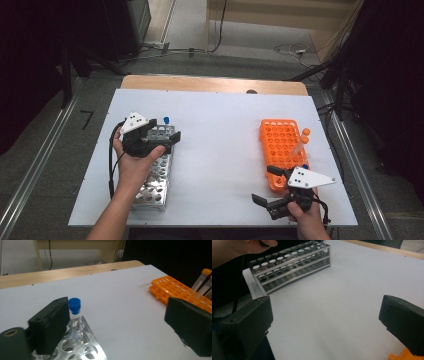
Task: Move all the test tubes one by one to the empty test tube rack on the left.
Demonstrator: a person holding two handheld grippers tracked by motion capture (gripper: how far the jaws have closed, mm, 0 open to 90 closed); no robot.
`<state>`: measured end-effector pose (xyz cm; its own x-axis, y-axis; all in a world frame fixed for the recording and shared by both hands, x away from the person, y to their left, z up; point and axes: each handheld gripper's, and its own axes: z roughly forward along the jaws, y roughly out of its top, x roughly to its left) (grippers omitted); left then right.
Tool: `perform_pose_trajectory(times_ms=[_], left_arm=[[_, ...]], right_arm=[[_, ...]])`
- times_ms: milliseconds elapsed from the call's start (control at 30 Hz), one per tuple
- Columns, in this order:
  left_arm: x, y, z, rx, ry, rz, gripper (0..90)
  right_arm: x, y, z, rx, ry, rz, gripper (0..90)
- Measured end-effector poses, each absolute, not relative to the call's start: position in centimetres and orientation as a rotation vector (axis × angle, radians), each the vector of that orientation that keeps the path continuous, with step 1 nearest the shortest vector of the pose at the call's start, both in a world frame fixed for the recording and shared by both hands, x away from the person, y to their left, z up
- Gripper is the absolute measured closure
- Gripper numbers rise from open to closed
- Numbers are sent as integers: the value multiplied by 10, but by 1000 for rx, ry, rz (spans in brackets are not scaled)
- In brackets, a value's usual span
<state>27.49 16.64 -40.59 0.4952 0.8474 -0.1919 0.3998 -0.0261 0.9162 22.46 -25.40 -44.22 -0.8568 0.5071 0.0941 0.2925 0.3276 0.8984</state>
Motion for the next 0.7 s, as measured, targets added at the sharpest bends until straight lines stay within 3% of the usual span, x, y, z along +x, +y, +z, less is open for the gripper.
perform_pose_trajectory(times_ms=[700], left_arm=[[211, 156, -409, 1616, 911, 474, 0]], right_arm=[[230, -290, -426, 812, 2266, 1552, 0]])
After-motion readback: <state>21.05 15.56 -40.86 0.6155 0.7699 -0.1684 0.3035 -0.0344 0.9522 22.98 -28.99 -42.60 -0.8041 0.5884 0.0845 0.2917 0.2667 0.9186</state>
